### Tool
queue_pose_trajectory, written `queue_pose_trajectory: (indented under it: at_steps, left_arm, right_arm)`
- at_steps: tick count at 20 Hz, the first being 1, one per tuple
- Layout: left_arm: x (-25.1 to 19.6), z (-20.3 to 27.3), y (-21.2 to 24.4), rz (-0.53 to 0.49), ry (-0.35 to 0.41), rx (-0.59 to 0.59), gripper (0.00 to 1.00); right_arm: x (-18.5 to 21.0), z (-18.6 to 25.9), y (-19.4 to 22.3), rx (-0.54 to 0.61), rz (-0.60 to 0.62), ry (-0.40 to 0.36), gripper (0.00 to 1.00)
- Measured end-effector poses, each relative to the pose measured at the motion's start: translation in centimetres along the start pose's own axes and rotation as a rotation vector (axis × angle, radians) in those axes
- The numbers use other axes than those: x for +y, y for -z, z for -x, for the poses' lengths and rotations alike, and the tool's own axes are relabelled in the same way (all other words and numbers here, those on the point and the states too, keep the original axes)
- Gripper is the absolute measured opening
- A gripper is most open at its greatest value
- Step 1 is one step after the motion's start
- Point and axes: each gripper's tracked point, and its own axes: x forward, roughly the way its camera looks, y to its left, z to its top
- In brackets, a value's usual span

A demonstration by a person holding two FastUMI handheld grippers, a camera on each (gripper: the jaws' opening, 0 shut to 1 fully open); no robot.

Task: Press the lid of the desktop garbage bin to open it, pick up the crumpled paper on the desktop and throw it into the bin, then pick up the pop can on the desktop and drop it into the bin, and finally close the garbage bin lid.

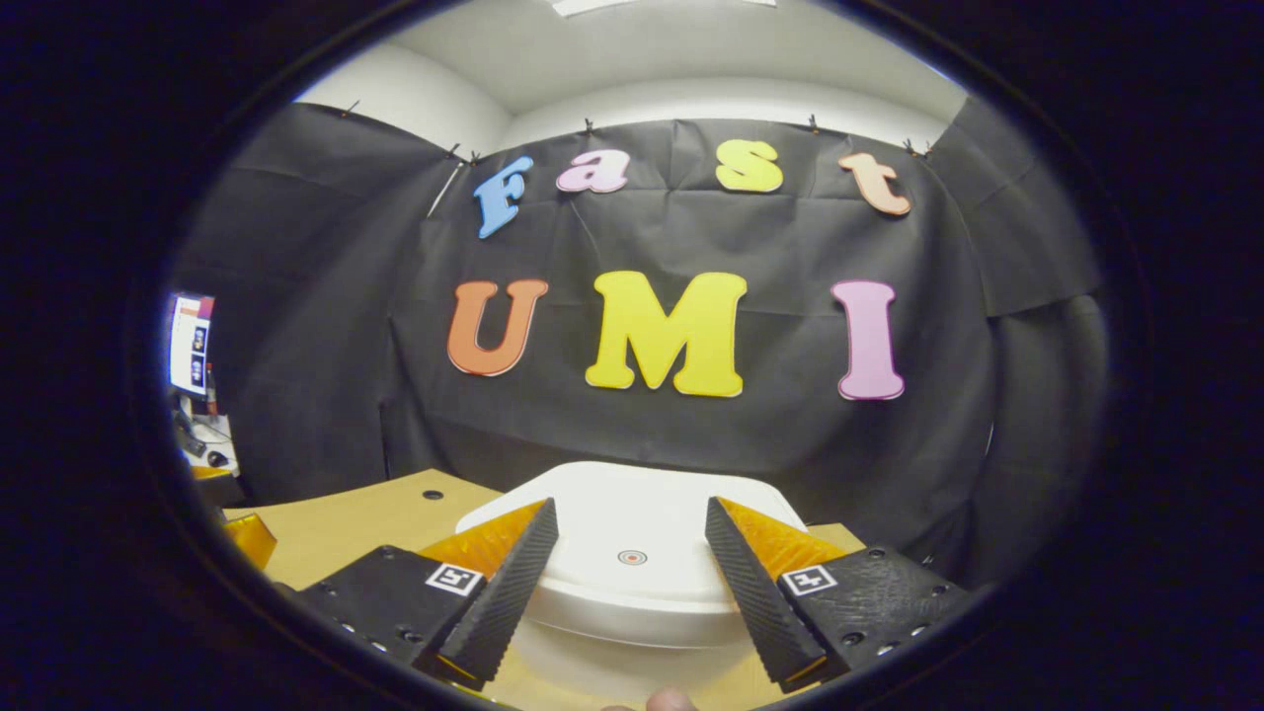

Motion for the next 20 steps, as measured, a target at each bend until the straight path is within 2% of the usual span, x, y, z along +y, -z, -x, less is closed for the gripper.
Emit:
queue_pose_trajectory:
  at_steps: [2, 4, 8, 9, 12, 15, 19, 20]
  left_arm:
    - [-0.5, 0.0, -0.3, 0.003, 0.007, -0.007, 0.99]
    - [-0.9, 0.2, -0.5, 0.005, 0.011, -0.018, 0.99]
    - [-1.7, 0.3, -0.7, -0.001, 0.027, -0.026, 0.99]
    - [-1.9, 0.4, -0.7, 0.001, 0.031, -0.025, 0.99]
    - [-2.3, 0.4, -0.7, 0.001, 0.033, -0.025, 0.99]
    - [-2.9, 0.2, 0.0, -0.001, 0.039, -0.015, 0.99]
    - [-4.2, 0.4, 0.2, 0.000, 0.062, -0.008, 0.99]
    - [-4.3, 0.3, 0.2, 0.002, 0.064, -0.011, 0.99]
  right_arm:
    - [-0.3, 0.9, -1.7, -0.052, -0.033, -0.009, 0.98]
    - [-1.4, 2.1, -3.4, -0.113, -0.087, 0.005, 0.95]
    - [-3.8, 5.0, -3.4, -0.134, -0.099, 0.051, 0.97]
    - [-4.3, 5.9, -3.2, -0.139, -0.111, 0.059, 0.95]
    - [-6.7, 9.0, -0.9, -0.144, -0.140, 0.111, 0.97]
    - [-8.0, 11.6, 2.8, -0.129, -0.139, 0.165, 0.92]
    - [-7.2, 14.5, 6.4, -0.113, -0.079, 0.189, 0.96]
    - [-6.5, 14.7, 7.1, -0.099, -0.063, 0.177, 0.92]
